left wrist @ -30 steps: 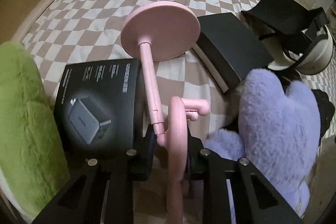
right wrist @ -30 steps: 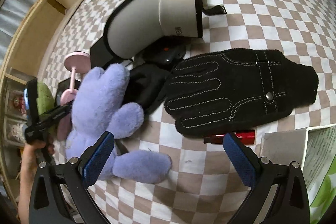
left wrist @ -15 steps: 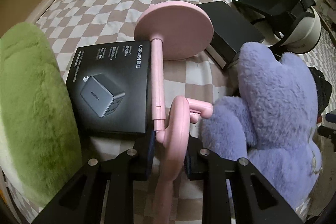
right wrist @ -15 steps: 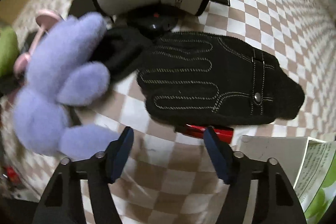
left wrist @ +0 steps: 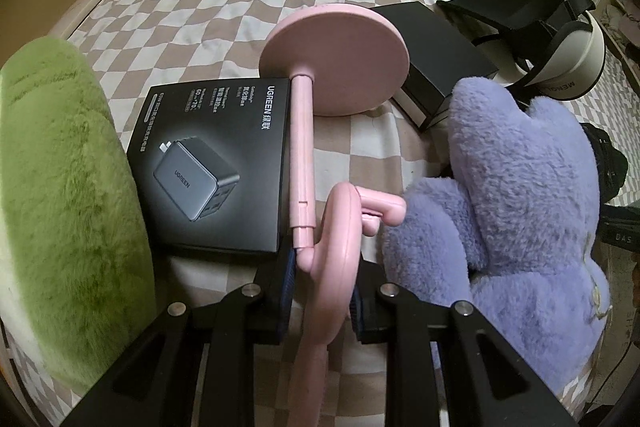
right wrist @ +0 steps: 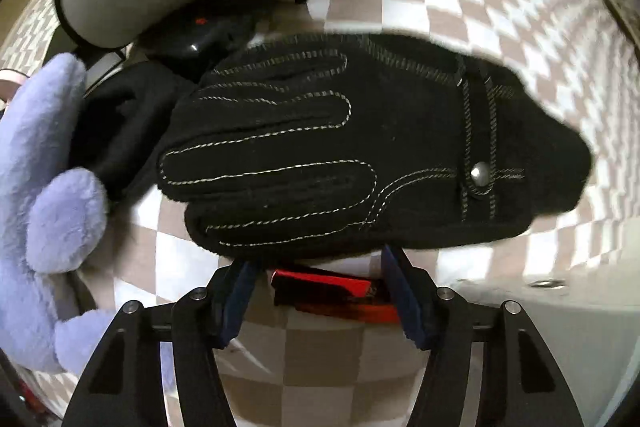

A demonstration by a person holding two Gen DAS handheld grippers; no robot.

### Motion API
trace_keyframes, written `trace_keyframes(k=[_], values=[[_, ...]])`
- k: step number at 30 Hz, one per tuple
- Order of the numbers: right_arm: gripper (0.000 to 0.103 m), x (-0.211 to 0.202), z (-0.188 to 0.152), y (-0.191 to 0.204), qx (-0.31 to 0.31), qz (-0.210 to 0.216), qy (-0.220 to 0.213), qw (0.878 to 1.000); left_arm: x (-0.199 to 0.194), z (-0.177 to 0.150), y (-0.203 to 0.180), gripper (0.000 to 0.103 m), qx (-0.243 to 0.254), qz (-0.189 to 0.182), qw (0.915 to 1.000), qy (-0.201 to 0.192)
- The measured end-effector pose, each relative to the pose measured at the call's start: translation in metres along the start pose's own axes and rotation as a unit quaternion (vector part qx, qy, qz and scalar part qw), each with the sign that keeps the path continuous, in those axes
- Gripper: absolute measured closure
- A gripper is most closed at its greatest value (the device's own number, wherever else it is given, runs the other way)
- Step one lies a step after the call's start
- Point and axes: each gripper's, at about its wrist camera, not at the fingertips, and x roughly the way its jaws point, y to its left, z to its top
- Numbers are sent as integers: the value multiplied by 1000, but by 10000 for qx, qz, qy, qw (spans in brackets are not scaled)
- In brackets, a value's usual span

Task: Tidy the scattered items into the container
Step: 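Close the right tool on the red stick beside the black glove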

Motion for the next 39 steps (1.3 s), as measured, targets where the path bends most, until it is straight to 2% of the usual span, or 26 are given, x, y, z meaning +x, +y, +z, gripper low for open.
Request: trace_keyframes(k=[3,7,12,15,20,22,24,26,33,39], values=[[40,3,-6,-5,104,197,206,9995,-2,-3,4,80,8,-2,10000,2],[39,0,-26,6,-217,485,677,9963,3,2,0,80,-41,19,10000,18],[39,-15,-41,17,-487,1154,923,9878,-3,-3,6,80,-53,-5,10000,34],[39,-18,-36,10,-459,772,650,9938,1,0,2,80,-5,9,10000,49],[41,-5,-34,2,-350,634,624,9954,-3,-6,3,80,50,-23,10000,53],[46,-3,-36,4,-475,508,561,9960,-7,-8,7,80,2,-93,10000,18],[71,-6,-36,2,-459,629,499,9957,-9,-7,7,80,-45,-155,9999,-7],[77,-9,-36,-1,-443,750,437,9952,-9,-4,4,80,-80,-197,9998,-44],[79,-24,-39,-9,-405,1004,303,9937,-21,-9,0,80,8,-205,9998,-81],[79,-50,-40,-22,-87,1248,22,9921,-30,-6,-10,80,-6,-154,9998,-152]])
